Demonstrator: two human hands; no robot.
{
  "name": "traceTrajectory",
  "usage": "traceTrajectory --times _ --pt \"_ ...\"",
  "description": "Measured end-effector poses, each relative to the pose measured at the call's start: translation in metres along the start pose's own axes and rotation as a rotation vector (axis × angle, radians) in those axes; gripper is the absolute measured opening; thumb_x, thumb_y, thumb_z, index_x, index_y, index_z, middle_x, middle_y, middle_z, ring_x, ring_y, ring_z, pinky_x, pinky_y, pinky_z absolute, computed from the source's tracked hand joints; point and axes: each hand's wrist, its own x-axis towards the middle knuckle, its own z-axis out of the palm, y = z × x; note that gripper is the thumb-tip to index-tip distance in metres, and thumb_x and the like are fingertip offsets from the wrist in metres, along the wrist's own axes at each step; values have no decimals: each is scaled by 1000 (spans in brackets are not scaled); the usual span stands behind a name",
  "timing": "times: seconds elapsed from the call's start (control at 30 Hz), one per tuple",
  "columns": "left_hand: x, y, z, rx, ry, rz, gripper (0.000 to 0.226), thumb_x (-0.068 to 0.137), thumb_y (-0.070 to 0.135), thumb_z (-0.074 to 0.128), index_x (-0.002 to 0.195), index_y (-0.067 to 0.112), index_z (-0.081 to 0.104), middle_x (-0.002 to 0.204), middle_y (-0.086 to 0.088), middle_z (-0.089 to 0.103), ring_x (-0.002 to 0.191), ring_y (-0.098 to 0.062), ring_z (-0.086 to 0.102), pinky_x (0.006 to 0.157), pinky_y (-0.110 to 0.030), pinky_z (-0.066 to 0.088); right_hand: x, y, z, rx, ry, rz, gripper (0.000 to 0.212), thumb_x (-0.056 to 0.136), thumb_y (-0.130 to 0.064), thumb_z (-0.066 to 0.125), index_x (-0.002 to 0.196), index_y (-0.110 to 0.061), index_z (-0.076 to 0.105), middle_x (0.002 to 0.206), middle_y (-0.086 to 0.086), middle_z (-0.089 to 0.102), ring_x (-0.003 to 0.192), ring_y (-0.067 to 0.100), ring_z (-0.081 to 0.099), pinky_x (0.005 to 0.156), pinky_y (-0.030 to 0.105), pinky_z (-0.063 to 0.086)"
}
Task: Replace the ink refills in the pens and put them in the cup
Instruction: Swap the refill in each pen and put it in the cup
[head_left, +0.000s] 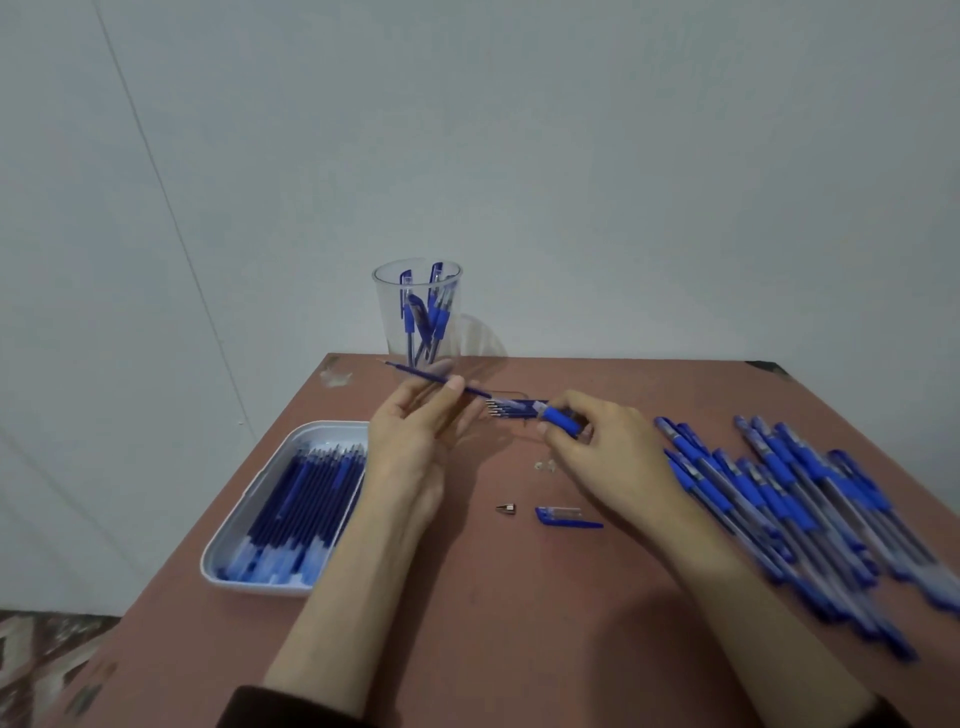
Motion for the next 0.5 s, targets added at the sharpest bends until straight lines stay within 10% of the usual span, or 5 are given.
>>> traceTrajectory --times 0.5 --pt "-2 0 -5 6 9 14 15 89 -6 54 101 1 60 88 -11 64 71 -12 70 69 -23 58 -5 -3 1 74 -14 -96 9 87 -33 62 79 -33 66 59 -12 62 60 -2 53 53 16 32"
